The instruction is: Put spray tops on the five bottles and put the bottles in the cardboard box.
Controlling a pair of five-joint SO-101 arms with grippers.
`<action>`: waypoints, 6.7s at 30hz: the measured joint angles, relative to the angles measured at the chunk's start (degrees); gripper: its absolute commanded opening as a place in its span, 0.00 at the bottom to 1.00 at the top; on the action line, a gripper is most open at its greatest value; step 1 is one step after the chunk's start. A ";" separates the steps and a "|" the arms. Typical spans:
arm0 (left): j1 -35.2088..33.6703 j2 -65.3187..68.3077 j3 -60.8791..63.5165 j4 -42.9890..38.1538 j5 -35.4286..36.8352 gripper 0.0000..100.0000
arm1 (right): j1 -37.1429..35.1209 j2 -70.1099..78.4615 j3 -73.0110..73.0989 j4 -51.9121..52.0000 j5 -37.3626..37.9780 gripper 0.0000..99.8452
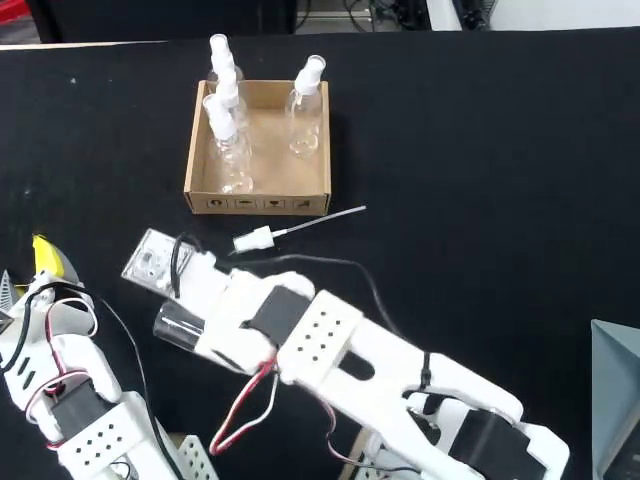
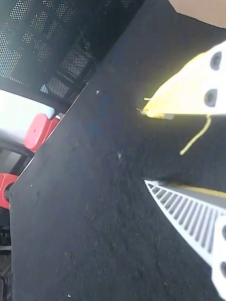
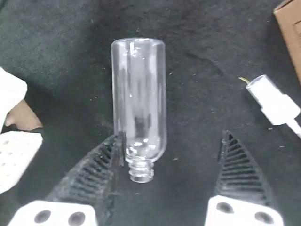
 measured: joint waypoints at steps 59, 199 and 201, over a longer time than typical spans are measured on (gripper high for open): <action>0.00 0.00 0.00 0.00 -0.09 0.20 | 0.09 17.49 2.90 -13.98 3.34 0.12; 0.00 0.00 0.00 0.00 -0.09 0.20 | 46.86 7.91 -7.74 23.03 -69.19 0.12; 0.00 0.00 0.00 0.00 -0.09 0.20 | 46.86 7.91 -7.74 23.03 -70.68 0.12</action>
